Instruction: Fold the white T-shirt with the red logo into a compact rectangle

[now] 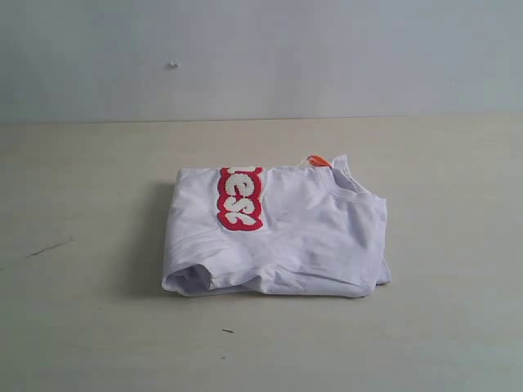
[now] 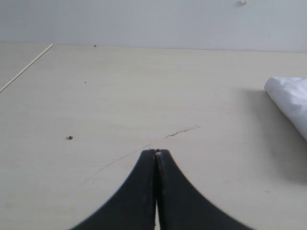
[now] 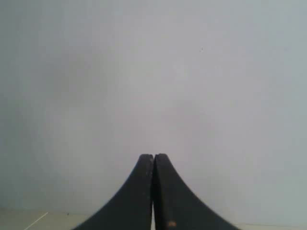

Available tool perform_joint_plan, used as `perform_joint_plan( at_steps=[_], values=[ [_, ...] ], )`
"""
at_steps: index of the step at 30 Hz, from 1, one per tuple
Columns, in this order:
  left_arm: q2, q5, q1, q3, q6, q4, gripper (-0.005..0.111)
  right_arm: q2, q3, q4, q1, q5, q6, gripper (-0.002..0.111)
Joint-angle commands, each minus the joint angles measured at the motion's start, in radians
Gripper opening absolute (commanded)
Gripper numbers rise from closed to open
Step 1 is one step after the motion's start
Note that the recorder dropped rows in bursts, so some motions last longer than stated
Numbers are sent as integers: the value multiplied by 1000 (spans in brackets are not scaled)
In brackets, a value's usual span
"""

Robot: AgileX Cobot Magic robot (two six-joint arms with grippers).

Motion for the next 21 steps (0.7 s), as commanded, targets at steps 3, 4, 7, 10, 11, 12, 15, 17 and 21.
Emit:
perform_joint_plan(
  at_steps=[3,4,7,10,11,12,15,17,21],
  values=[
    [-5,-12,4,-1,3,-2,0,-12,5,4,2,8,-1,0],
    [-5,-12,4,-1,3,-2,0,-12,5,4,2,8,-1,0],
    [-5,-12,4,-1,3,-2,0,-12,5,4,2,8,-1,0],
    [-5,-12,4,-1,3,-2,0,-12,5,4,2,8,-1,0],
    [-5,-12,4,-1,3,-2,0,-12,5,4,2,8,-1,0],
    [-5,-12,4,-1,3,-2,0,-12,5,4,2,8,-1,0],
    [-5,-12,4,-1,3,-2,0,-12,5,4,2,8,-1,0],
    [-5,-12,4,-1,3,-2,0,-12,5,-1,2,8,-4,0],
    [-5,-12,4,-1,3,-2,0,-12,5,-8,2,8,-9,0]
  ],
)
